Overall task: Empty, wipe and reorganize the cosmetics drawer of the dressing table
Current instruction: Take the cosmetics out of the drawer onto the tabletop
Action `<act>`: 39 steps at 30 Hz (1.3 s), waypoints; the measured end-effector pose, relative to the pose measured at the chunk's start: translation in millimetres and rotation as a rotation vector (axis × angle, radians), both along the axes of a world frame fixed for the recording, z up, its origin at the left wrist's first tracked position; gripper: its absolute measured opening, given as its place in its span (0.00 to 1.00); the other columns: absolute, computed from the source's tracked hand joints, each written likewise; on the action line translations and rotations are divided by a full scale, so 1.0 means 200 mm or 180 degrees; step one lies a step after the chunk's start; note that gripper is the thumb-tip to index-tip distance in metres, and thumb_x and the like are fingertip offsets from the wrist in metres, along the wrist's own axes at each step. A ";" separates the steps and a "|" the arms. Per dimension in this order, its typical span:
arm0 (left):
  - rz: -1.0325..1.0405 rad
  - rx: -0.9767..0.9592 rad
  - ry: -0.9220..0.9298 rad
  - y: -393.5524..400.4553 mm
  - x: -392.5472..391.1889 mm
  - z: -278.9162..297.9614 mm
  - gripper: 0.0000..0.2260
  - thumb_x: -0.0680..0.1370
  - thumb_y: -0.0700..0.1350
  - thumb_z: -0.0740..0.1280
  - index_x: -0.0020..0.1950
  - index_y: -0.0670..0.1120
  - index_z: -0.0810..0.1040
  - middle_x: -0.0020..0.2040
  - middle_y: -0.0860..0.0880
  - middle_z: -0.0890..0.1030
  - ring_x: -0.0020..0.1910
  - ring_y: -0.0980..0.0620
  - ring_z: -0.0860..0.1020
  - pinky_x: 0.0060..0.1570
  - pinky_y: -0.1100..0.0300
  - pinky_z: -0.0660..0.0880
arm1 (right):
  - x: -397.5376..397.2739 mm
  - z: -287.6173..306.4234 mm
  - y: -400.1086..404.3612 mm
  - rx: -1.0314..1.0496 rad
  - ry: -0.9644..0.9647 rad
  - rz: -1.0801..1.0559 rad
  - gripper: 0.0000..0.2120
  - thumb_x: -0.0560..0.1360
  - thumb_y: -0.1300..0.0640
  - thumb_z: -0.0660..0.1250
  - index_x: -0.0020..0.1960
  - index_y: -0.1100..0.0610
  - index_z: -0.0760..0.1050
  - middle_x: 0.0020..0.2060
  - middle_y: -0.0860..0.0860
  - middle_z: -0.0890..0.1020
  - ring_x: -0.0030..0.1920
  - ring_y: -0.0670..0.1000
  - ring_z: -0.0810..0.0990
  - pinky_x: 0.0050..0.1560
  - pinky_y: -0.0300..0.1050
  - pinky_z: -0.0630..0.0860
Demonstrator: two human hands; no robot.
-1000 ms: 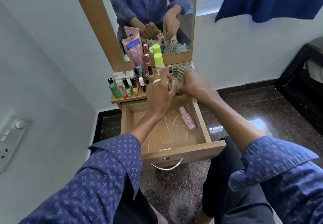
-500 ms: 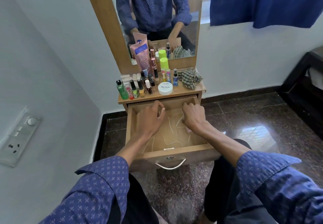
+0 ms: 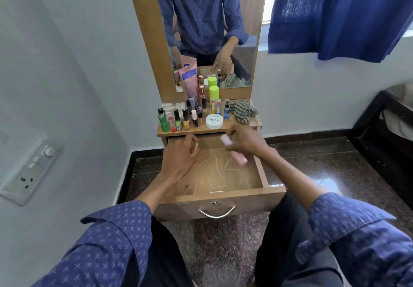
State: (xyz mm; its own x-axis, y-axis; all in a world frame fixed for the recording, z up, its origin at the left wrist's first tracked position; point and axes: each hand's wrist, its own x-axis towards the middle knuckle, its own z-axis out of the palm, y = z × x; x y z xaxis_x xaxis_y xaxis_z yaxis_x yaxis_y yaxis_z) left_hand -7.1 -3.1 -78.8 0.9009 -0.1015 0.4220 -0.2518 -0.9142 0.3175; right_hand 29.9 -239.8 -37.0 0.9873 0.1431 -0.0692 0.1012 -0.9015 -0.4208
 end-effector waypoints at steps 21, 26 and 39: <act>0.0010 -0.0194 -0.0035 0.04 0.05 0.02 0.08 0.83 0.54 0.66 0.59 0.53 0.78 0.33 0.58 0.78 0.31 0.58 0.77 0.34 0.57 0.77 | 0.55 0.35 0.05 0.1826 -0.2076 -0.0215 0.22 0.76 0.54 0.74 0.67 0.53 0.73 0.52 0.46 0.83 0.42 0.39 0.82 0.43 0.36 0.82; -0.0047 -0.0200 0.0035 0.04 0.05 -0.02 0.08 0.82 0.54 0.65 0.57 0.53 0.78 0.33 0.58 0.78 0.32 0.57 0.78 0.35 0.54 0.79 | 0.58 0.23 0.05 0.1768 -0.1975 -0.0299 0.22 0.77 0.56 0.75 0.67 0.54 0.72 0.56 0.52 0.84 0.46 0.46 0.84 0.44 0.36 0.81; -0.0091 -0.0218 0.0158 0.05 0.02 -0.06 0.07 0.81 0.53 0.66 0.58 0.54 0.78 0.34 0.58 0.78 0.35 0.58 0.77 0.38 0.53 0.80 | 0.72 0.12 0.03 0.1526 -0.1892 -0.0393 0.24 0.80 0.59 0.71 0.73 0.54 0.68 0.57 0.54 0.83 0.48 0.50 0.83 0.48 0.46 0.83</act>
